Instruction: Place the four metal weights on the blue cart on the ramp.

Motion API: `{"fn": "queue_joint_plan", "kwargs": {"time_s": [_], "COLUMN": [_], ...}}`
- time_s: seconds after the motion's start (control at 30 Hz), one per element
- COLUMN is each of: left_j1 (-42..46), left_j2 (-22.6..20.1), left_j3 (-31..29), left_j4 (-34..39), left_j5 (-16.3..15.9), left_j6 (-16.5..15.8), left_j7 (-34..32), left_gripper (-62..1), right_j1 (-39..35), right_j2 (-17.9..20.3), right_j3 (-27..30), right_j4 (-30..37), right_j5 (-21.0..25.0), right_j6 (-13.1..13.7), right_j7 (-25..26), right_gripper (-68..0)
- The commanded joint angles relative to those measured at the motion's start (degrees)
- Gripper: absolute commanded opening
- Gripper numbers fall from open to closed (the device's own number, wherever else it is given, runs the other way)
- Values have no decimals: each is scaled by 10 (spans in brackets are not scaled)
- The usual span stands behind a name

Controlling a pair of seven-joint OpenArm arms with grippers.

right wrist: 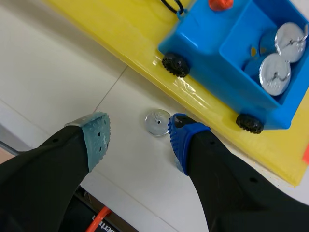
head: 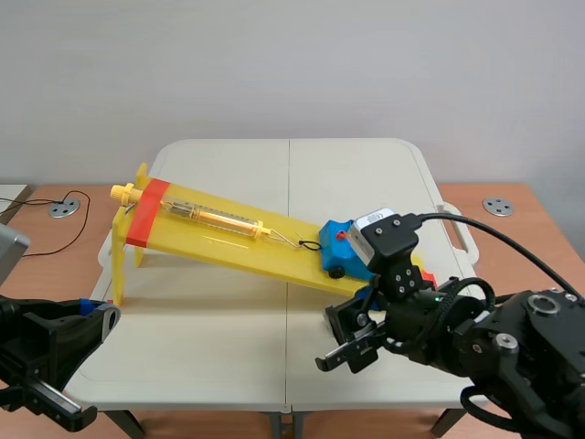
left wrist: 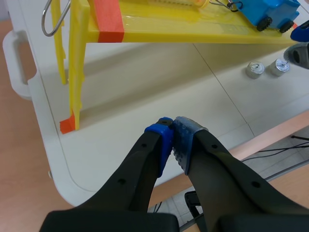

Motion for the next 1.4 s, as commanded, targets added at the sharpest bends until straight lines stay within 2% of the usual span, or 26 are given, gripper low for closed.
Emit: {"fn": "queue_joint_plan", "kwargs": {"time_s": [0.0,0.2,0.47,0.8,0.93,1.17,1.37], "left_j1": [-5,-5,-5,-5,-5,-5,-5], "left_j2": [1,1,1,2,2,2,2], "left_j3": [0,0,0,0,0,0,0], "left_j4": [31,31,31,31,31,31,31], "left_j5": [-44,-44,-44,-44,-44,-44,-44], "left_j6": [-14,-14,-14,-14,-14,-14,-14], "left_j7": [-62,-62,-62,-62,-62,-62,-62], "left_gripper": [-582,-582,-582,-582,-582,-582,-582], "right_j1": [53,70,97,120,132,139,138], "right_j2": [-2,-23,-22,-43,-51,-51,-51], "right_j3": [15,12,-19,-34,-42,-52,-52], "right_j4": [10,-17,-58,-92,-114,-128,-129], "right_j5": [19,-10,-42,-54,-63,-71,-71], "right_j6": [-7,-22,-52,-57,-67,-67,-67], "right_j7": [77,88,110,122,126,138,127], "right_gripper": [-391,-391,-391,-391,-391,-391,-391]}}
